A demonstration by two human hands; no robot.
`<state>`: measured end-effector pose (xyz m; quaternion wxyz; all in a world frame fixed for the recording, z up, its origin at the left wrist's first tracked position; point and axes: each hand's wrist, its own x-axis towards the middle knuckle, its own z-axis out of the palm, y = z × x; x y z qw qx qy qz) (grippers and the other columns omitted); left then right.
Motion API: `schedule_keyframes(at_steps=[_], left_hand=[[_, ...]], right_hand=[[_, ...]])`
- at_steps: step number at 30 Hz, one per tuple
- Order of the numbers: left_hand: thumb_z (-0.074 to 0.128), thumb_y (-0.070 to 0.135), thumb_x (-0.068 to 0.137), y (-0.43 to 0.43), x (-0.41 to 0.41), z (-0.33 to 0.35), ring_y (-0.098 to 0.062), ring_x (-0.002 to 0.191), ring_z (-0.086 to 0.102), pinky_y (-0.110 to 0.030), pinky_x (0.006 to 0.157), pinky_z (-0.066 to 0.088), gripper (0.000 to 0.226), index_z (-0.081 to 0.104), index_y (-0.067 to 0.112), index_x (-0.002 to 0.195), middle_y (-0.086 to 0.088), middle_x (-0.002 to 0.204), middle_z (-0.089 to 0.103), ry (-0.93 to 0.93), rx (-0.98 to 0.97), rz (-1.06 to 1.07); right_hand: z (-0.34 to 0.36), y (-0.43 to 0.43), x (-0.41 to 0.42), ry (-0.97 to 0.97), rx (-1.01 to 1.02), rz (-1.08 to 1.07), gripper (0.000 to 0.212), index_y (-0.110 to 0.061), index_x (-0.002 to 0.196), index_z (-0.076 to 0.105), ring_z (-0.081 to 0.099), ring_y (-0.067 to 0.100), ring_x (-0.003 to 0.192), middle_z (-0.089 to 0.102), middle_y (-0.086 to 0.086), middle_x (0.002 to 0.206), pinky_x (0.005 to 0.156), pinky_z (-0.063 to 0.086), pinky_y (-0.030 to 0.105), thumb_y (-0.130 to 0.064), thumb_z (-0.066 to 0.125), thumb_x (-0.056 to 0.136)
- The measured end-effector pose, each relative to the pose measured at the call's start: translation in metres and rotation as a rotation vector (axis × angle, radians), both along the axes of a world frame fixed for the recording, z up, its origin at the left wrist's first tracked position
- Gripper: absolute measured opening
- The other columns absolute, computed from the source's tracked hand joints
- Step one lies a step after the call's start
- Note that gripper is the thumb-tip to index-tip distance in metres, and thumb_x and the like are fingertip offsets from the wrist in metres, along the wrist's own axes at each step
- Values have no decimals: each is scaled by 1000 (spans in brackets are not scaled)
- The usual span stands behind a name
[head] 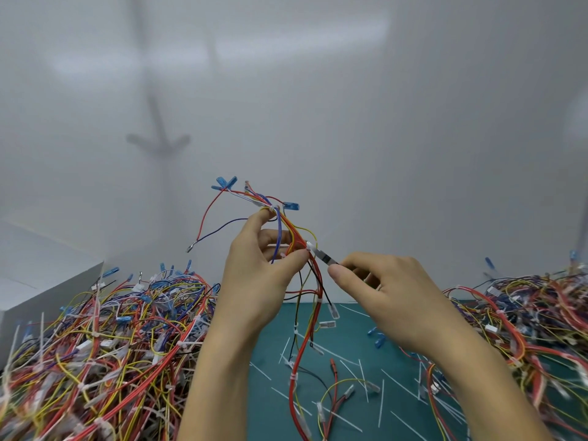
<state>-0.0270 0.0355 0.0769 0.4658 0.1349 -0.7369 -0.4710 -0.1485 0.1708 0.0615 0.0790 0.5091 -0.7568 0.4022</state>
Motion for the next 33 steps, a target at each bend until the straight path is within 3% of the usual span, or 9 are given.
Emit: schedule_keyframes(at_steps=[4,10,19,28,33], left_hand=[[76,9,82,0,-1,0,-4,84,71,-21,83,51,65,46,23,138,9,92,75,6,1,-9],[75,6,83,0,0,0,-4,85,71,-16,80,55,61,46,29,131,6,92,75,9,-15,-18],[74,9,83,1,-1,0,2,82,69,-9,76,51,56,45,35,124,18,90,73,-23,-59,-17],[76,13,82,2,-1,0,0,86,70,-17,77,49,57,45,41,120,13,90,74,-56,-40,7],[74,21,84,4,-1,1,0,83,67,-22,81,46,55,42,44,122,21,86,73,-97,-79,41]], right_hand=[[-1,1,-1,-10,-1,14,44,-31,78,62,50,11,63,58,-11,70,64,46,39,-67,40,88],[0,2,-2,-29,-24,17,40,-33,77,63,53,6,67,59,-15,67,65,47,33,-66,42,89],[1,2,-1,10,-35,-2,44,-32,82,64,54,13,65,59,-6,68,66,50,42,-68,39,87],[-1,1,-2,21,-28,20,41,-29,76,58,43,13,56,51,-3,60,58,42,39,-63,43,91],[0,1,0,46,-13,5,44,-24,73,52,38,13,53,44,-2,56,55,32,33,-63,41,89]])
